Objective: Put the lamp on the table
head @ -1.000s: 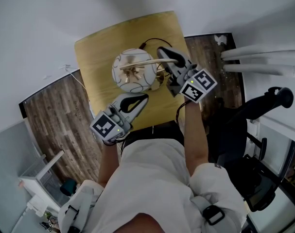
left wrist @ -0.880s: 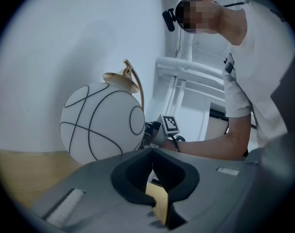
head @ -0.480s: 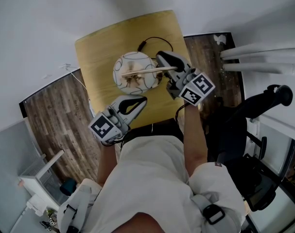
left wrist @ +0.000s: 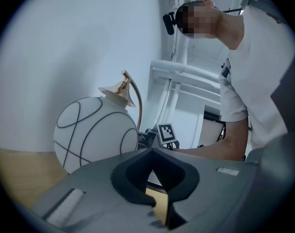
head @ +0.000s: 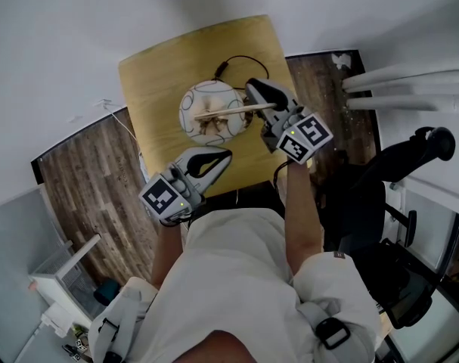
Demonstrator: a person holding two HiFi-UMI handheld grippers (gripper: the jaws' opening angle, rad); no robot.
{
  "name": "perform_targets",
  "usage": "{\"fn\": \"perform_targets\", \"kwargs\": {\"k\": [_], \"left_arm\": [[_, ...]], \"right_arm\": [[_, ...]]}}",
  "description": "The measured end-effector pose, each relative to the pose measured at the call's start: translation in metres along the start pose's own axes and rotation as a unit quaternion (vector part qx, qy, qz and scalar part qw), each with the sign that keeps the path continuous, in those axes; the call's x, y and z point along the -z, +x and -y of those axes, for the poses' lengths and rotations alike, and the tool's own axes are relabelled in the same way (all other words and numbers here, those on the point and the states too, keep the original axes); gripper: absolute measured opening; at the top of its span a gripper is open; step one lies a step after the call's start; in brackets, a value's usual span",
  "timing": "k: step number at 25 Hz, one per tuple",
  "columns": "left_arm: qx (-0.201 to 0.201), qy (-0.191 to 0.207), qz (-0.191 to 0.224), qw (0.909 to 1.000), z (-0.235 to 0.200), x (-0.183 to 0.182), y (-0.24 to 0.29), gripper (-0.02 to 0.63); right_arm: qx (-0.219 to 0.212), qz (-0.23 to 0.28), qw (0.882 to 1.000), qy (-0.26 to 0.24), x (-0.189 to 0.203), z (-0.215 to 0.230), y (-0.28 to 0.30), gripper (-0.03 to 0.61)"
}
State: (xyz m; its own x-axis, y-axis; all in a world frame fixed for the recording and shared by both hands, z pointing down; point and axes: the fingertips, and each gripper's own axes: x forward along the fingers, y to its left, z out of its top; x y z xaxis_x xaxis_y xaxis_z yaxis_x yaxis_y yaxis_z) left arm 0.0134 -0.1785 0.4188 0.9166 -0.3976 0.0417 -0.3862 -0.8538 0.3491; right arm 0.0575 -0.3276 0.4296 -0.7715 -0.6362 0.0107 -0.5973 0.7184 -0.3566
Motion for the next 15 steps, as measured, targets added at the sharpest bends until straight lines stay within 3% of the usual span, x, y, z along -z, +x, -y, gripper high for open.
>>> {"fn": "perform_targets", "kwargs": {"k": [2,9,11,15], "left_arm": [[0.003,0.005,0.002,1.0,0.0,-0.002,0.001,0.0],[0.001,0.019,0.009,0.9998,0.005,-0.01,0.003,0.0],[0.0,0.023,0.008,0.9997,0.008,-0.014,0.004,0.0],[0.002,0.029,0.005,0.9996,0.007,-0.02,0.005,0.0]], "right_arm": [[0.003,-0.008,1.0,-0.004,0.0,0.002,-0.002,0.091],[0.017,-0.026,0.999,-0.023,0.005,0.003,-0.011,0.094],[0.019,-0.028,0.999,-0.022,0.007,0.002,-0.015,0.149],[0.031,-0.028,0.999,-0.02,0.008,0.006,-0.021,0.152]]}}
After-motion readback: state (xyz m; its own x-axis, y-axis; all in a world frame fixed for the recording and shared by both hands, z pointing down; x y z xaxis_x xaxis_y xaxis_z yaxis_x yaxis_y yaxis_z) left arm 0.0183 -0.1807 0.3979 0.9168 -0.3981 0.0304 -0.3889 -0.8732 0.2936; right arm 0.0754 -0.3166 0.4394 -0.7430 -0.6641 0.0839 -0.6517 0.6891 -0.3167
